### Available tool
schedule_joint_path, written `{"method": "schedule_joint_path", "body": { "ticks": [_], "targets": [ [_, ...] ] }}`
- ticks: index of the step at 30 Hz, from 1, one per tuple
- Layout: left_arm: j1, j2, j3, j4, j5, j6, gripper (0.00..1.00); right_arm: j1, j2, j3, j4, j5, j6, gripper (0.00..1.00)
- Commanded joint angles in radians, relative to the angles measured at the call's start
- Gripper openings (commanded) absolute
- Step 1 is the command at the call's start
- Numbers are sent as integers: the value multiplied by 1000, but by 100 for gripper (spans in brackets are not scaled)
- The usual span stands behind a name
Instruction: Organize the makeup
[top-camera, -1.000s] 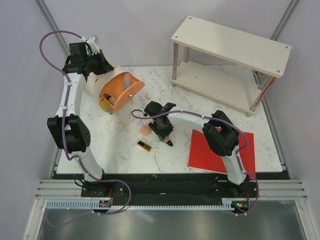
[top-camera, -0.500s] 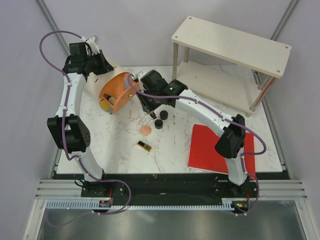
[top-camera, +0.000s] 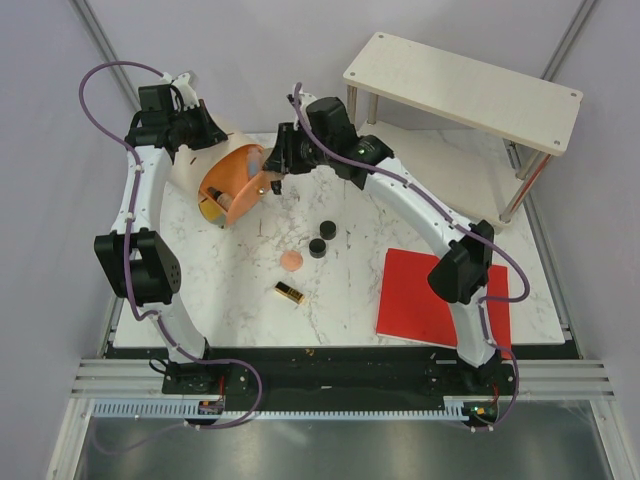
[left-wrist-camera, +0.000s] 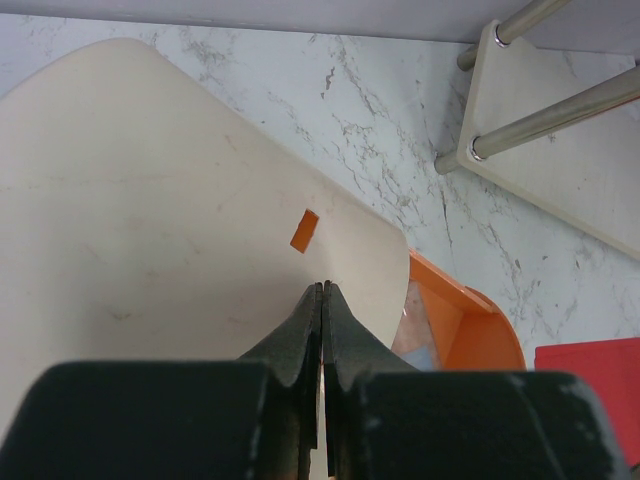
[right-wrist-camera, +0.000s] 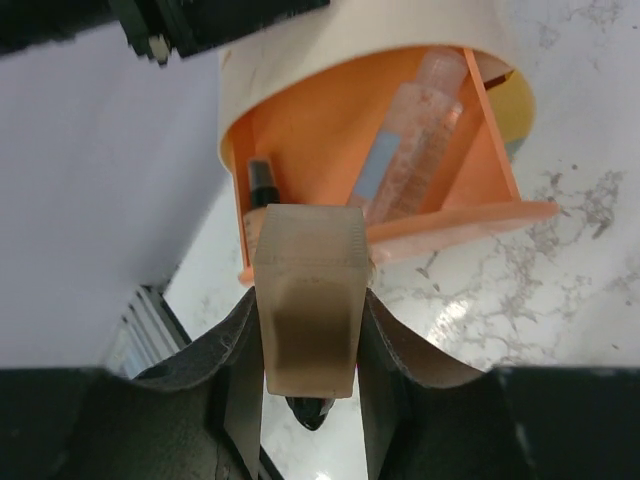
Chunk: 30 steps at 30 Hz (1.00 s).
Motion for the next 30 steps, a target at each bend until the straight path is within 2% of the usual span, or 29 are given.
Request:
{"method": "schedule_joint_path", "body": {
  "ticks": [1, 3, 9, 21, 30],
  "targets": [
    [11, 63, -39, -183, -30, -7, 4, -37, 23, -27, 325, -134, 254, 0],
    [11, 63, -39, -182, -28, -6, 4, -42, 67, -4, 409, -168, 346, 0],
    [13, 61, -42, -186, -30, -3, 4, -42, 169, 65, 549, -202, 485, 2],
    [11, 61, -48, -186, -25, -4, 5, -36, 239, 88, 581, -179, 503, 17],
    [11, 61, -51, -186, -30, -1, 5, -25, 256, 84, 526, -149, 456, 37]
  ]
}}
